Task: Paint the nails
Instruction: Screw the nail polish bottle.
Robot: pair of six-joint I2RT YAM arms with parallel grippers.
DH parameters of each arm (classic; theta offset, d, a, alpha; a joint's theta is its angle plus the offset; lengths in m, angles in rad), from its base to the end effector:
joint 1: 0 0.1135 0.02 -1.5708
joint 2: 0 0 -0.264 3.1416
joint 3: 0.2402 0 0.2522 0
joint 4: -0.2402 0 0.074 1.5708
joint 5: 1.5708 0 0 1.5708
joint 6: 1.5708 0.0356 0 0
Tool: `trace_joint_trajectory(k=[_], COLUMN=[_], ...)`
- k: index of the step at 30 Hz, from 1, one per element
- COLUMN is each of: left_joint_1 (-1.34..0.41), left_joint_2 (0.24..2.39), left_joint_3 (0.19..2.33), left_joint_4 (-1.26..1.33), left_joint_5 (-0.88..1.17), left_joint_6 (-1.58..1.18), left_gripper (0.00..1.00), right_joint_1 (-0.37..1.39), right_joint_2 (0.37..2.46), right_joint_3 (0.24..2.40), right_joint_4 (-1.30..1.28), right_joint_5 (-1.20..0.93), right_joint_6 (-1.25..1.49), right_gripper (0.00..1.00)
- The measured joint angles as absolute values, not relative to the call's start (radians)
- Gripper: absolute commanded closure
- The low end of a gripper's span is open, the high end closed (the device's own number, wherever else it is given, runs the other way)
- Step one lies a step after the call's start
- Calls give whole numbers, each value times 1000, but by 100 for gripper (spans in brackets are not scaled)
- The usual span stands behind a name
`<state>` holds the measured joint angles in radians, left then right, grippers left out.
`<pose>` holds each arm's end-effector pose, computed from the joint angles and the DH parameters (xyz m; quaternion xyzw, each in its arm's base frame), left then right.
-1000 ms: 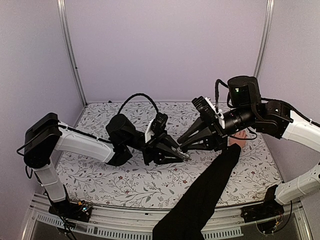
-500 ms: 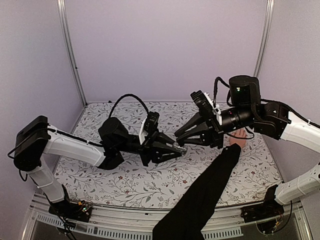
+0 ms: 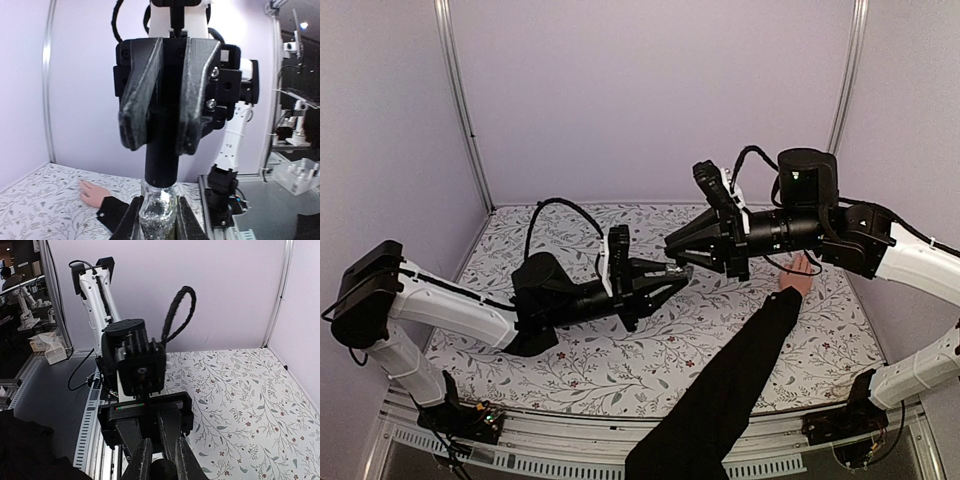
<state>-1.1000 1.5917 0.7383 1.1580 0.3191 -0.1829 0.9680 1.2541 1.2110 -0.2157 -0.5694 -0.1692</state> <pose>0.1418 -0.3033 0.2646 0.3734 0.4671 -0.5516 0.5815 0.1461 0.2462 0.3871 -0.5539 0.5486 0.4327 0.4528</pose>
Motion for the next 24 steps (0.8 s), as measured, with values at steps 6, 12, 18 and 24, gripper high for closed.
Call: trace_joint_trajectory(k=[6,12,18,24], left_joint_1=[-1160,-1187,-1192,-1187], left_joint_2=[1591,1606,1612,1612], left_joint_3=[761,784,784,781], left_joint_4=[1104,1101,1111,1139], left_joint_5=[19,-163,-205,-151], left_joint_6=[-27,67,89,54], left_gripper=[100,100,100,100], right_joint_1=[959,959,962,964], right_joint_2=[1269,1269,1258,1225], right_joint_3=[1210,1174,1132,1093], right_joint_4=[-174,-84,-20,26], right_joint_5=[-450,-342,-306,-322], right_joint_6=[-92,-13,28,34], right_gripper=[100,100,100,81])
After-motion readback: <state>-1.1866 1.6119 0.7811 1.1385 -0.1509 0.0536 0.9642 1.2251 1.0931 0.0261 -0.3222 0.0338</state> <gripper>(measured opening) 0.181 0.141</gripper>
